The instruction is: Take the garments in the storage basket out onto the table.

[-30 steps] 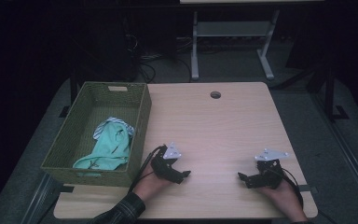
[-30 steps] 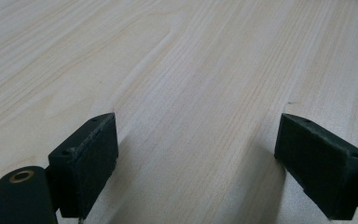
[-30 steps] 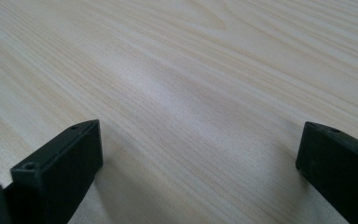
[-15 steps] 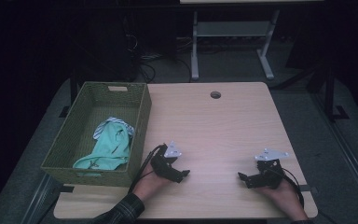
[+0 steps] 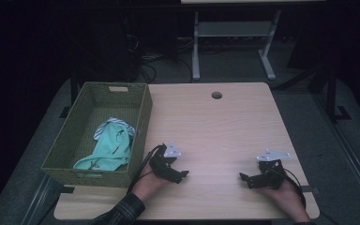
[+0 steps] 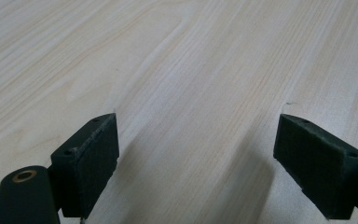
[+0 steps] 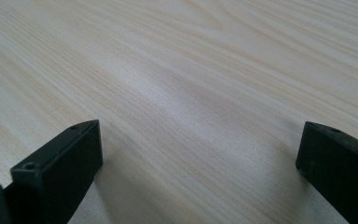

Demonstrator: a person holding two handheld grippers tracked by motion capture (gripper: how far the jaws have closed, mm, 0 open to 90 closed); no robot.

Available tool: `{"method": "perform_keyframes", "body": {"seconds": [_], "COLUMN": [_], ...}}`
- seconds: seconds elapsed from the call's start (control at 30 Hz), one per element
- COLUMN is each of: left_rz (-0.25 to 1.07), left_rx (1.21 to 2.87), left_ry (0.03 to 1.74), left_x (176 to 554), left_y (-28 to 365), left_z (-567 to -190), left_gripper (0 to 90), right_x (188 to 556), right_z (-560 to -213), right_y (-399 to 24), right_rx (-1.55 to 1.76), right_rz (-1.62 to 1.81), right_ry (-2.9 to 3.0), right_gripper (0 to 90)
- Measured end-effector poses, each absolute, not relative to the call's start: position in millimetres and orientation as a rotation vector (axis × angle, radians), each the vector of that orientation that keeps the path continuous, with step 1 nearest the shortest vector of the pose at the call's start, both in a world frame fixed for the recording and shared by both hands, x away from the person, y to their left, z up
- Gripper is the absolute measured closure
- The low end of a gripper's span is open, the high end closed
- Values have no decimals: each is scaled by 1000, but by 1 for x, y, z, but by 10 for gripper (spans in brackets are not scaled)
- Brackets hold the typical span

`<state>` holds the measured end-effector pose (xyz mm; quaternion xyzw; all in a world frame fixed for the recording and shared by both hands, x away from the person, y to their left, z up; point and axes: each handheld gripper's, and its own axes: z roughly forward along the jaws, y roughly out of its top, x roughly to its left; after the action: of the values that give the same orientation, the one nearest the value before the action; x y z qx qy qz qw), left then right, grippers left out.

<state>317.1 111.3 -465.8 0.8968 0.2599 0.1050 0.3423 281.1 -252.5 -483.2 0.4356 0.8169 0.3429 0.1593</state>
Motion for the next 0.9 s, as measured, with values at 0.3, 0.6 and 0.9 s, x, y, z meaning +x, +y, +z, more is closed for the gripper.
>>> {"method": "perform_keyframes", "body": {"seconds": [0.3,0.6,0.9], "left_rz": [255,241,238], "left_rx": [2322,2314,2272], "left_ry": [675,669,677], "left_x": [316,316,316], "left_y": [113,114,116], "left_z": [-462,-459,-449], "left_gripper": [134,134,135], "right_x": [281,281,281], "right_z": [-483,-483,-483], "right_y": [-253,-253,-253], "right_rx": [1252,1249,1242], "right_rz": [983,980,972], "right_ry": [2331,2331,2332], "right_gripper": [0,0,0]}}
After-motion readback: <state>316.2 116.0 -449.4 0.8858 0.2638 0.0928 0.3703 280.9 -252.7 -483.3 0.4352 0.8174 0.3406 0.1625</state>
